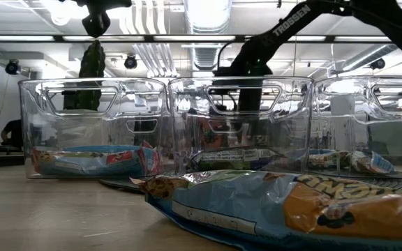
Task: Pick and place Granola Bars by type
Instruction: Put the yellow granola bar into the right transparent bin
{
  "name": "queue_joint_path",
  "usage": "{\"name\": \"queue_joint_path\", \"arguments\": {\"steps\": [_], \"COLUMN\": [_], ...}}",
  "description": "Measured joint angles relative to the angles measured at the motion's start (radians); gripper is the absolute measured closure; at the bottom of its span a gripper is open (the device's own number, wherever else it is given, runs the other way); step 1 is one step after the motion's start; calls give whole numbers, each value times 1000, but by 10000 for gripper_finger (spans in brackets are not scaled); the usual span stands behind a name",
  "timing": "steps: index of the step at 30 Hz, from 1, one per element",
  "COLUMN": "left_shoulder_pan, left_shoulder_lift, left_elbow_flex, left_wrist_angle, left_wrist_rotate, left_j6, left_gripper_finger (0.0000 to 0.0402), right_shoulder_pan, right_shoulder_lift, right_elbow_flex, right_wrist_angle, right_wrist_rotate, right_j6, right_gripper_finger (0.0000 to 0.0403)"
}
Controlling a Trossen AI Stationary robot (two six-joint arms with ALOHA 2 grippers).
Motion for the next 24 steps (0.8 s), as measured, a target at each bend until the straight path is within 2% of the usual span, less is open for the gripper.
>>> {"name": "queue_joint_path", "arguments": {"steps": [5,12,18,24], "left_shoulder_pan": [0,0,0,0], "left_shoulder_lift": [0,-2,-3,-2], "left_elbow_flex": [0,0,1,1], "left_wrist_angle": [0,0,0,0], "left_wrist_rotate": [3,3,3,3], "left_j6": [0,0,23,30], "left_gripper_finger": [402,402,402,402], "right_shoulder_pan": [-9,-7,21,93], "right_shoulder_lift": [-97,-309,-505,-642], "right_elbow_flex": [0,0,0,0], "right_wrist_angle": [-7,-63,-178,-351], "right_wrist_rotate": [-1,-33,-64,-53], "right_j6": [-101,-314,-497,-567], "right_gripper_finger": [349,349,349,349]}}
